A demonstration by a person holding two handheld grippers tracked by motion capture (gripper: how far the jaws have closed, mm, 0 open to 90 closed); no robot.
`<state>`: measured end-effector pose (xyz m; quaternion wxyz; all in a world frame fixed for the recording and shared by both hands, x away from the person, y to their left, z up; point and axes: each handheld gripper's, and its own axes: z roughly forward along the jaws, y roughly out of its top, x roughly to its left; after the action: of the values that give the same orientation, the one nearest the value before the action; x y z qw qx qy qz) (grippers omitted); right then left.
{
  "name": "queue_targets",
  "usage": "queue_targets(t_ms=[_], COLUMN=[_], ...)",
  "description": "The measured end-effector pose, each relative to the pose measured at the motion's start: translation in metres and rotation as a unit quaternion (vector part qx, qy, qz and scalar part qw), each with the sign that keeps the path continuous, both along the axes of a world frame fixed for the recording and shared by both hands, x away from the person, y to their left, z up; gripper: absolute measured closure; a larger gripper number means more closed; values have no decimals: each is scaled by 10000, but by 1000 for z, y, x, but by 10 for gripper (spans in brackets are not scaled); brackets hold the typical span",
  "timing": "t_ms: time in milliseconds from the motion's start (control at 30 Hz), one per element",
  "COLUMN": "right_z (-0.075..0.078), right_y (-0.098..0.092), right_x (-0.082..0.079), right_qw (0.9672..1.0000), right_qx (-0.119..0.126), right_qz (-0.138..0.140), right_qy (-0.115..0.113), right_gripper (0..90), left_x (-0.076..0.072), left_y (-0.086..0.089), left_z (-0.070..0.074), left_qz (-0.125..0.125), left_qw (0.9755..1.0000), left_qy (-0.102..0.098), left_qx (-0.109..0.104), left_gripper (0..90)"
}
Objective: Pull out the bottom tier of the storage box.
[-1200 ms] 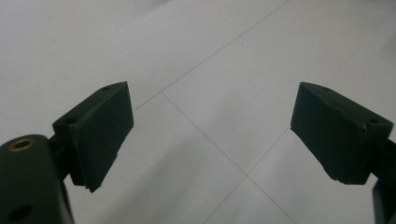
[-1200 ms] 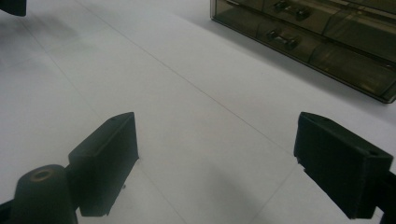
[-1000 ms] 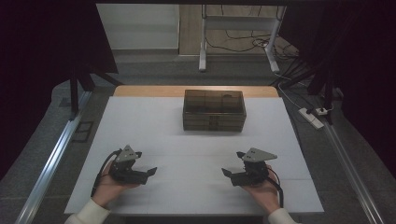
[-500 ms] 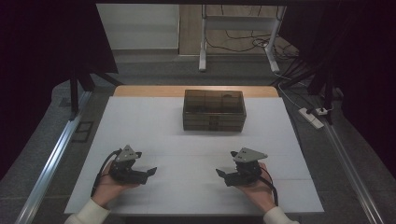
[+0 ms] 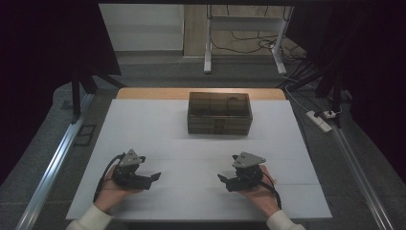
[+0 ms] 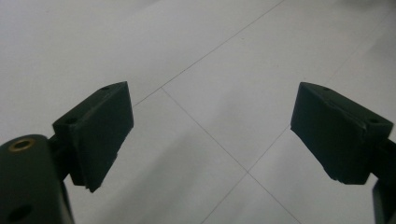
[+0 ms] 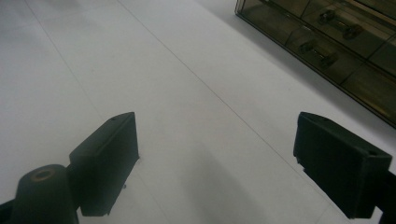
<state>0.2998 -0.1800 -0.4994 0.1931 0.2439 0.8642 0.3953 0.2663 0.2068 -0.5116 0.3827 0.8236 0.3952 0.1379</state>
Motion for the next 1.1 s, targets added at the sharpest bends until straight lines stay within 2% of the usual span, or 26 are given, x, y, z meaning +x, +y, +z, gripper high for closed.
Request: queue_targets(t_ms=[267, 333, 633, 733, 900, 1100], right_z=[1, 1, 0, 0, 0, 0], right_y=[1, 2, 3, 3, 4, 8], right_x=[-2, -3, -4, -5, -5, -6], right_qw=[9998, 9994, 9981, 9967, 9952, 9916], right_qx=[-131, -233, -447, -622, -754, -986], right_qz=[-19, -23, -19, -28, -23, -4], right_qy=[-153, -260, -416, -519, -616, -835], right_gripper=[140, 140, 142, 145, 148, 154], left_x=[0, 0, 0, 0, 0, 0], left_y=[0, 0, -1, -1, -1, -1], left_z=[0, 0, -1, -1, -1, -1], left_qz=[-9, -13, -17, -14, -17, -19], left_qw=[10000, 10000, 10000, 10000, 10000, 10000], left_qy=[9, 8, 19, 21, 24, 31], left_qx=[13, 15, 30, 26, 2, 9], left_gripper=[124, 125, 124, 125, 125, 125])
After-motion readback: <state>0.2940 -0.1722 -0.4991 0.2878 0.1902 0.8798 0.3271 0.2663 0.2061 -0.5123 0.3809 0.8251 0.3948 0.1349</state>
